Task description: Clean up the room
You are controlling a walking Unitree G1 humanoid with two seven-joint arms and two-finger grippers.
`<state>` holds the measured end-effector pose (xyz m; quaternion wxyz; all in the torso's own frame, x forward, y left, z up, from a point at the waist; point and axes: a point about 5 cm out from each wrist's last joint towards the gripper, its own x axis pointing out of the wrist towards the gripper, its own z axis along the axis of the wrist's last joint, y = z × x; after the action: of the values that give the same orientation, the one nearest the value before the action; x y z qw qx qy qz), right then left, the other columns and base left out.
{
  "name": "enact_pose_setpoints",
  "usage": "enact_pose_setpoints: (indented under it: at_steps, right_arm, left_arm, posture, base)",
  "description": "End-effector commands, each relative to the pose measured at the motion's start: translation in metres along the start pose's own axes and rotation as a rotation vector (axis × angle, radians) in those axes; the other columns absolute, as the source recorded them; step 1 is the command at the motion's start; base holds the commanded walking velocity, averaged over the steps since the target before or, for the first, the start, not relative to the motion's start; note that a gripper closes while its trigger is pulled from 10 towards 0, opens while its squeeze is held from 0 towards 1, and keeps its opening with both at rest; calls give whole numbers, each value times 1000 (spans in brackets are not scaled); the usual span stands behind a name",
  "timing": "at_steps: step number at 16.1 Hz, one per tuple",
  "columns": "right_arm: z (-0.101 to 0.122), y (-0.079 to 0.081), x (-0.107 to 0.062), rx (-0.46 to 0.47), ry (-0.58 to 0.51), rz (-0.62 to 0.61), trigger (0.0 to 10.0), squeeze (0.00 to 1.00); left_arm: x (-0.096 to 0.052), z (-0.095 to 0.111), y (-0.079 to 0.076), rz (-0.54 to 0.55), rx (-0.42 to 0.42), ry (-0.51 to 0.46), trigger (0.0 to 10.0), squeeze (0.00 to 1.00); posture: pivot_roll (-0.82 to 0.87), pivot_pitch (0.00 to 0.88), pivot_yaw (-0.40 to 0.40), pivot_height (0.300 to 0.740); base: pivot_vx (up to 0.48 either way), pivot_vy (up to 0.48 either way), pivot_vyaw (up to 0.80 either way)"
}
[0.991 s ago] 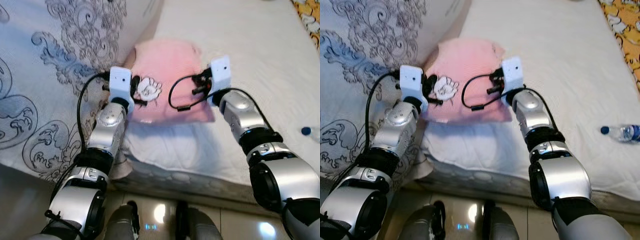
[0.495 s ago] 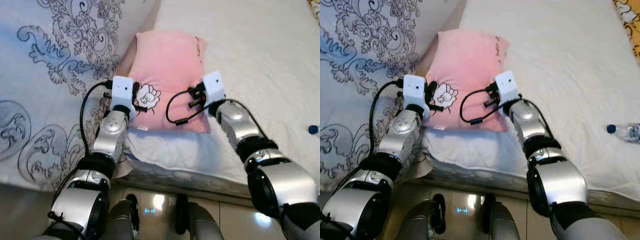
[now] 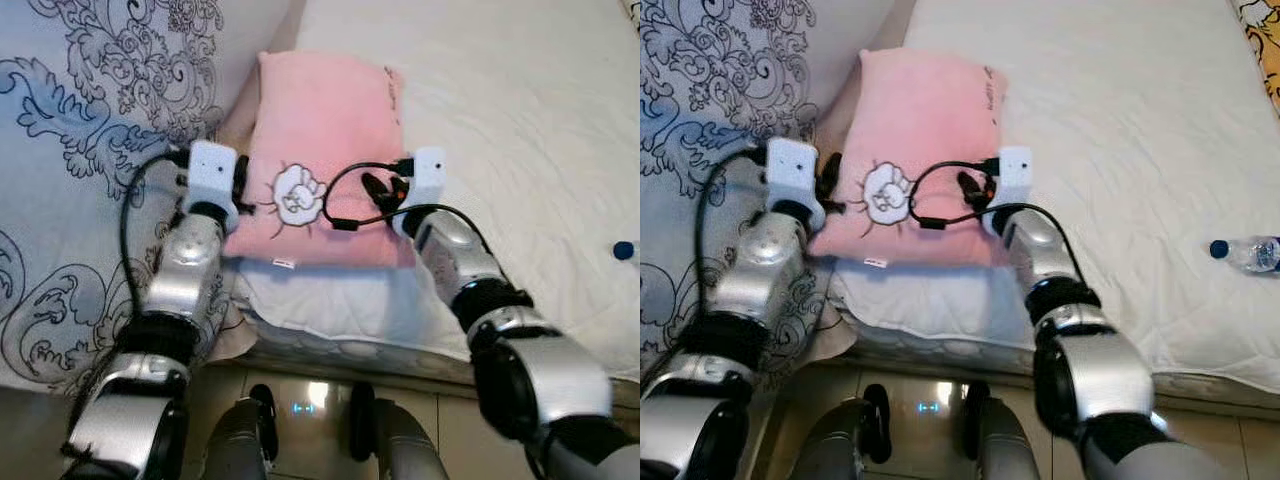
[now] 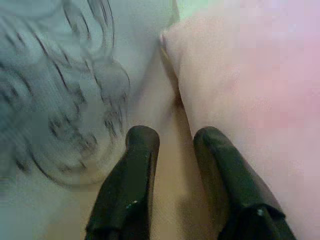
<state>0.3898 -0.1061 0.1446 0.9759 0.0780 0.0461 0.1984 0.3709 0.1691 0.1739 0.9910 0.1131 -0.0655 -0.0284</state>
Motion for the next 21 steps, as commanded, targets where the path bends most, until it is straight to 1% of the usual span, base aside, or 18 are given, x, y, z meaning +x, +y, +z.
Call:
enact_pose_setpoints:
  at_steps: [1,3,4,5,6,7,8,9,12,13,14,15,16,17,18,19,20,21]
  right_arm:
    - [-5,4,-1,8,0,-1,10000,1000]
    - [8,17,-3,5,-121,4,10000,1000]
    - [14,18,-6,27,-172,-28,10000,1000]
    - [15,18,-7,34,-179,-35,10000,1000]
    - [19,18,-11,41,-215,-59,10000,1000]
    - [22,20,-14,34,-243,-70,10000,1000]
    - [21,21,-27,26,-283,-119,10000,1000]
    - [12,21,-32,41,-265,-140,10000,1000]
    - [-29,18,-45,120,-132,-198,10000,1000]
    - [-44,18,-54,147,-89,-238,10000,1000]
    - [-43,20,-64,105,-108,-252,10000,1000]
    - [-39,23,-69,61,-133,-247,10000,1000]
    - [-27,24,-86,-100,-211,-236,10000,1000]
    - [-19,25,-102,-216,-264,-232,10000,1000]
    - [-16,22,-117,-278,-286,-246,10000,1000]
    - [-17,17,-127,-305,-285,-264,10000,1000]
    - [-22,12,-136,-311,-252,-297,10000,1000]
    - [-30,5,-140,-305,-196,-330,10000,1000]
  left_arm:
    - [-2,3,3,-4,18,-4,10000,1000]
    - [-4,24,12,12,33,-64,10000,1000]
    - [-6,33,13,8,37,-86,10000,1000]
    - [-6,34,13,8,38,-85,10000,1000]
    - [-6,38,12,4,29,-89,10000,1000]
    - [-7,40,12,1,26,-94,10000,1000]
    - [-11,41,7,-14,11,-82,10000,1000]
    - [-13,39,3,-25,5,-72,10000,1000]
    - [-17,35,-3,-35,-7,-55,10000,1000]
    - [-19,35,-9,-55,-26,-54,10000,1000]
    - [-23,36,-16,-77,-47,-56,10000,1000]
    - [-26,37,-20,-88,-58,-60,10000,1000]
    - [-37,35,-28,-113,-80,-66,10000,1000]
    - [-48,32,-34,-131,-106,-67,10000,1000]
    - [-59,25,-39,-143,-123,-51,10000,1000]
    - [-67,17,-42,-147,-125,-33,10000,1000]
    - [-75,8,-46,-155,-128,-3,10000,1000]
    - [-79,2,-50,-160,-146,21,10000,1000]
  posture:
    - [1,299,-10,740]
    - [7,256,-9,740]
    - [11,234,-9,740]
    - [11,234,-9,740]
    - [14,206,-6,740]
    - [14,201,-5,740]
    - [17,168,-4,740]
    - [16,150,-5,740]
    - [19,118,-3,740]
    - [25,103,-5,740]
    - [26,91,-7,740]
    - [24,85,-7,740]
    - [24,69,-10,740]
    - [23,64,-10,740]
    - [23,55,-14,740]
    - [19,39,-22,740]
    - [16,30,-26,740]
    - [11,28,-27,740]
  base:
    - [0,0,0]
    - [0,0,0]
    - [0,0,0]
    - [0,0,0]
    - [0,0,0]
    - [0,0,0]
    - [0,0,0]
    - [0,0,0]
    - [0,0,0]
    - [0,0,0]
    - [0,0,0]
    - [0,0,0]
    - [0,0,0]
    - [0,0,0]
    - [0,0,0]
    - [0,0,0]
    - [0,0,0]
    - [0,0,0]
